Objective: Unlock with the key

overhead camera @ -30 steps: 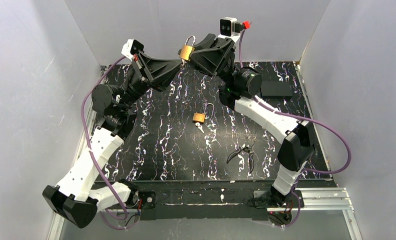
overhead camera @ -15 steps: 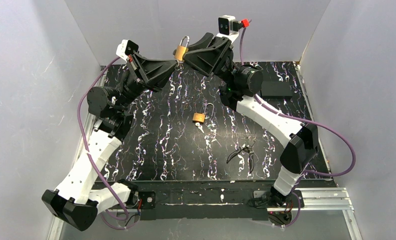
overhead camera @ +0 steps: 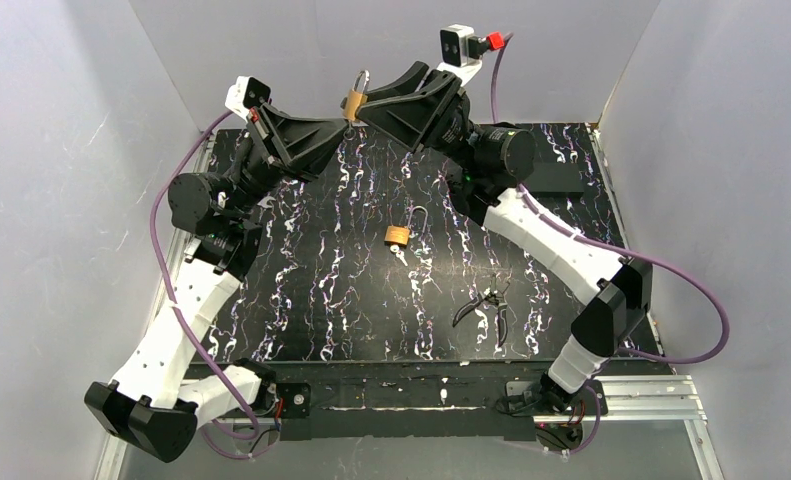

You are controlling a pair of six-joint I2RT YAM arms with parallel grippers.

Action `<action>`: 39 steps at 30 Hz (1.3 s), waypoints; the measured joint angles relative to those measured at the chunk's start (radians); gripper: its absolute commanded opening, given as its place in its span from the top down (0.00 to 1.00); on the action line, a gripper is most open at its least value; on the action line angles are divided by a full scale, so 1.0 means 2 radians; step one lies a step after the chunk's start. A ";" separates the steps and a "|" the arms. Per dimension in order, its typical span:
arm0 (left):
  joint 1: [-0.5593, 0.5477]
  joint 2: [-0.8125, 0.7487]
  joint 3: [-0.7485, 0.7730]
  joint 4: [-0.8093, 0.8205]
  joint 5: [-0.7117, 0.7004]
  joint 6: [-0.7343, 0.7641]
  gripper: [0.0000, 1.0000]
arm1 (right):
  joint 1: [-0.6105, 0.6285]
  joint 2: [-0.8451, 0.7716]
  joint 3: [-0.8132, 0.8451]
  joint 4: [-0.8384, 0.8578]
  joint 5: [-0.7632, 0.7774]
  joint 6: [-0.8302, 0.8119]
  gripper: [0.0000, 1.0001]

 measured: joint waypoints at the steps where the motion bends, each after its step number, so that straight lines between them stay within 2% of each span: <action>1: 0.001 0.000 0.000 0.000 0.002 0.000 1.00 | 0.001 -0.002 -0.001 -0.004 0.000 -0.004 0.99; 29: 0.035 0.008 -0.012 -0.012 0.034 0.031 1.00 | 0.002 -0.073 -0.042 -0.183 0.034 -0.150 0.99; 39: 0.040 0.016 -0.012 -0.014 0.035 0.053 1.00 | 0.001 -0.079 -0.043 -0.220 0.051 -0.169 0.99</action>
